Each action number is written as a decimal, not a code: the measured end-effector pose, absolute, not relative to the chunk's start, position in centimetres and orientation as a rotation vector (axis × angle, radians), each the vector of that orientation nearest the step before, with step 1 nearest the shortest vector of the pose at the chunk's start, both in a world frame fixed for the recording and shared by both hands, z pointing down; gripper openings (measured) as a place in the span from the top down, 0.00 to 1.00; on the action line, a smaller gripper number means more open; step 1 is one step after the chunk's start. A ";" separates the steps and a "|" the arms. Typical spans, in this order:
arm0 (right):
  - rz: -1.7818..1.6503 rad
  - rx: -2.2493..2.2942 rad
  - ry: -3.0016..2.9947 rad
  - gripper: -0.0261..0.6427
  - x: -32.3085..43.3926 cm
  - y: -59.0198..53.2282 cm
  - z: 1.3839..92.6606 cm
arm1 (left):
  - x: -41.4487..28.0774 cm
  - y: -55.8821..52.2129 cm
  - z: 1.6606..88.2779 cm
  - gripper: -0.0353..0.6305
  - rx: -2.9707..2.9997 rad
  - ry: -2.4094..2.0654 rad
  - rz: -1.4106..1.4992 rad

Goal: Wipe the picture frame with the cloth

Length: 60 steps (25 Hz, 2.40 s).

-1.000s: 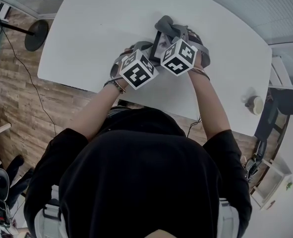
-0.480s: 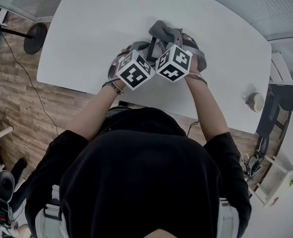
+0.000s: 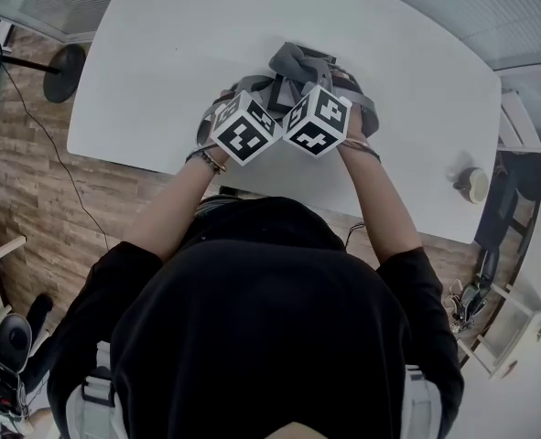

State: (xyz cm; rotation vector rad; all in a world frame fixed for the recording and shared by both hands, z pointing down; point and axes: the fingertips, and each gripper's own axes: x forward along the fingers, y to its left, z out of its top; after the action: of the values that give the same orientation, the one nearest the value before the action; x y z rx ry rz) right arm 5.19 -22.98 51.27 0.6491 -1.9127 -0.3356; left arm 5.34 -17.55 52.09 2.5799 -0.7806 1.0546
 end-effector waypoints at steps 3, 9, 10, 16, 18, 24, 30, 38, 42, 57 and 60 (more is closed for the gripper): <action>-0.324 0.639 -1.920 0.79 5.3 -22.5 51.2 | 5.5 -17.5 52.1 0.38 2.582 -0.782 1.056; -0.280 0.631 -1.940 0.79 5.4 -21.8 51.2 | 5.6 -17.5 52.2 0.38 2.580 -0.781 1.058; -0.275 0.629 -1.944 0.79 5.4 -21.8 51.2 | 5.6 -17.6 52.2 0.38 2.580 -0.780 1.058; -0.228 0.607 -1.970 0.79 5.3 -21.0 51.0 | 5.6 -17.7 52.1 0.38 2.580 -0.781 1.058; -0.223 0.596 -1.973 0.78 5.3 -20.7 50.9 | 5.7 -17.7 52.1 0.38 2.581 -0.779 1.059; -0.209 0.577 -1.978 0.78 5.3 -20.1 50.9 | 5.6 -17.5 52.1 0.38 2.584 -0.779 1.058; -0.182 0.614 -2.002 0.78 5.3 -20.0 50.6 | 5.5 -17.5 52.2 0.38 2.579 -0.774 1.059; -0.208 0.655 -2.009 0.78 5.7 -19.8 50.2 | 5.5 -17.7 52.2 0.39 2.571 -0.769 1.062; -0.227 0.662 -2.013 0.78 5.7 -19.7 50.0 | 5.5 -17.7 52.3 0.39 2.573 -0.769 1.061; -0.247 0.499 -2.022 0.79 5.2 -17.8 50.6 | 5.4 -17.7 52.3 0.39 2.572 -0.770 1.063; -0.247 0.483 -2.034 0.79 5.2 -17.6 50.6 | 5.4 -17.7 52.3 0.39 2.572 -0.768 1.062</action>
State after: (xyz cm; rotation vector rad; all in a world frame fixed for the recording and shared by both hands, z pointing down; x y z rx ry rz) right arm 5.22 -17.63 50.56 0.4834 -2.0338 -0.2467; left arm 5.40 -17.73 52.33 2.5717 -0.7680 1.0621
